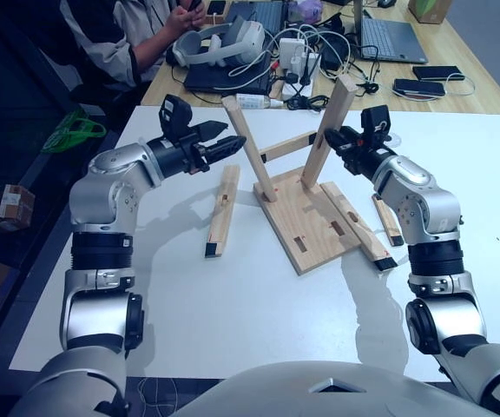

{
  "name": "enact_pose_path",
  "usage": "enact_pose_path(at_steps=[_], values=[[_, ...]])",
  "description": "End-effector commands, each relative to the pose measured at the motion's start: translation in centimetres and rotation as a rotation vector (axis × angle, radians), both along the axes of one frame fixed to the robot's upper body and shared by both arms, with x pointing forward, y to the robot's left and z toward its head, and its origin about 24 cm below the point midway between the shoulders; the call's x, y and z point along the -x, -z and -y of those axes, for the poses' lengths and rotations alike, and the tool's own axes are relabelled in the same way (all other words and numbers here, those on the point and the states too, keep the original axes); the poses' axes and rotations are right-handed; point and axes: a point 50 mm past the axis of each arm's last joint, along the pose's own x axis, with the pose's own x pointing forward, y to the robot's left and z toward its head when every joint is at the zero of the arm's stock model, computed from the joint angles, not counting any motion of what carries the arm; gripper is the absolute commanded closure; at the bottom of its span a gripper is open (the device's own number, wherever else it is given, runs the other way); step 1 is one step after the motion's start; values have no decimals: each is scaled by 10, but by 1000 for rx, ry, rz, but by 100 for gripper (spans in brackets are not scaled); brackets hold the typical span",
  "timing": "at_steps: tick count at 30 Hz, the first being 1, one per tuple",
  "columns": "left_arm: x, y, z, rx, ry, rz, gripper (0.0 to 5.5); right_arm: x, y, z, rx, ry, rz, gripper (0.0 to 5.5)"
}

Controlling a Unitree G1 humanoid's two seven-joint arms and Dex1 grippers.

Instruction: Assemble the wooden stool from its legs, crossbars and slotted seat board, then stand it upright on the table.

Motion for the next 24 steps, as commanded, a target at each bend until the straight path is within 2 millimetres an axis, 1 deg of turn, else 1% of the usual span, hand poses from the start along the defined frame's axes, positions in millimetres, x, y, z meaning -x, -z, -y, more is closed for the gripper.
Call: enact_pose_path(at_steps=[1,3,5,8,16,23,24], values=[[-8,-14,6,49,11,43,306,4,8,1,40,-16,-34,445],[-11,-16,8,60,10,49,334,4,9,0,41,-22,-35,445],[-12,-18,7,63,9,52,338,5,9,-1,44,-26,-35,445],[-12,-18,7,60,18,53,338,5,10,-1,47,-28,-35,445],[-15,-16,8,-13,42,29,339,3,8,0,55,-30,-21,445],[-18,-15,9,-26,38,20,339,0,7,-2,53,-35,-15,445],[-19,-16,9,-19,30,26,311,0,7,-3,53,-37,-14,445]])
